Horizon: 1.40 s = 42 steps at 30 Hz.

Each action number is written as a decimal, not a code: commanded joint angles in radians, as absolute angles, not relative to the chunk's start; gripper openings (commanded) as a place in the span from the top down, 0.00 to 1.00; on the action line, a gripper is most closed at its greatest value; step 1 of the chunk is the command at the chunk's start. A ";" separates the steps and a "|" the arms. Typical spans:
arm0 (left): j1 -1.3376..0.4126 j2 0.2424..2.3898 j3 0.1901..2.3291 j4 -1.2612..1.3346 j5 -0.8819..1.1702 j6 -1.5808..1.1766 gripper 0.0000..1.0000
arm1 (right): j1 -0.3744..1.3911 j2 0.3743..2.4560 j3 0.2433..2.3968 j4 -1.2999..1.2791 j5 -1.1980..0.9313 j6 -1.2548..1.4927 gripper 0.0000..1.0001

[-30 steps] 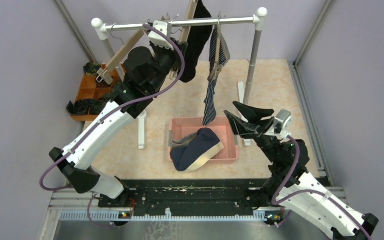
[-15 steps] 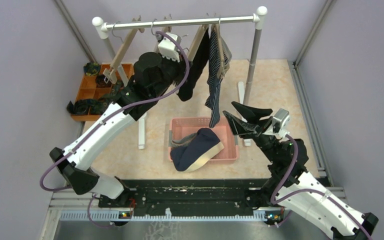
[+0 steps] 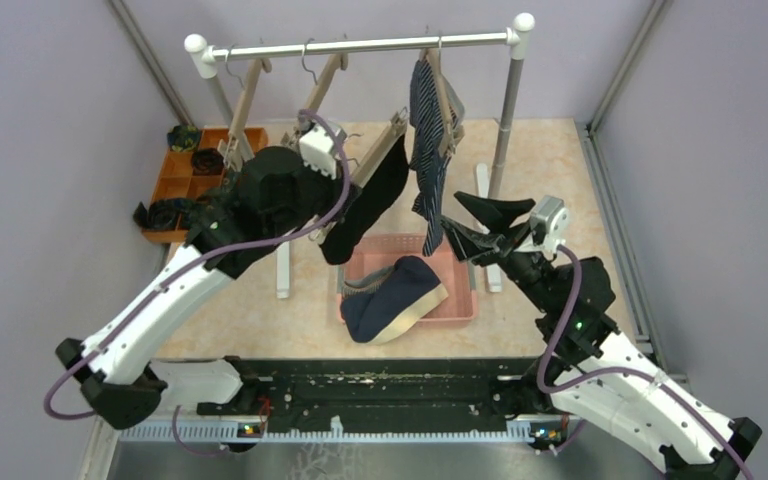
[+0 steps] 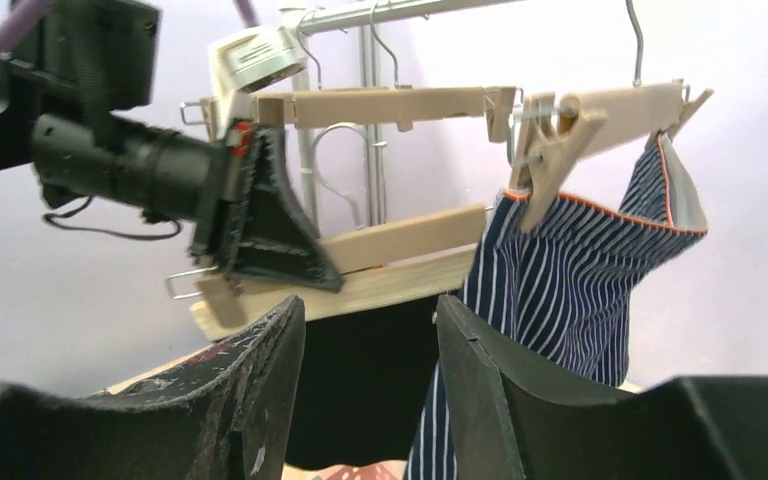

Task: Remove the underwear clipped to the hanger
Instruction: Pick up the hanger from the clothesline.

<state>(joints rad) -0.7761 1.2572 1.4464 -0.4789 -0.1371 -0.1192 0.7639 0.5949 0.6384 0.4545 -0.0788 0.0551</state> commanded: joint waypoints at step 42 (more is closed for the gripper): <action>-0.795 0.790 1.286 -0.700 0.458 0.031 1.00 | 0.367 1.052 1.095 0.620 -1.338 0.398 0.13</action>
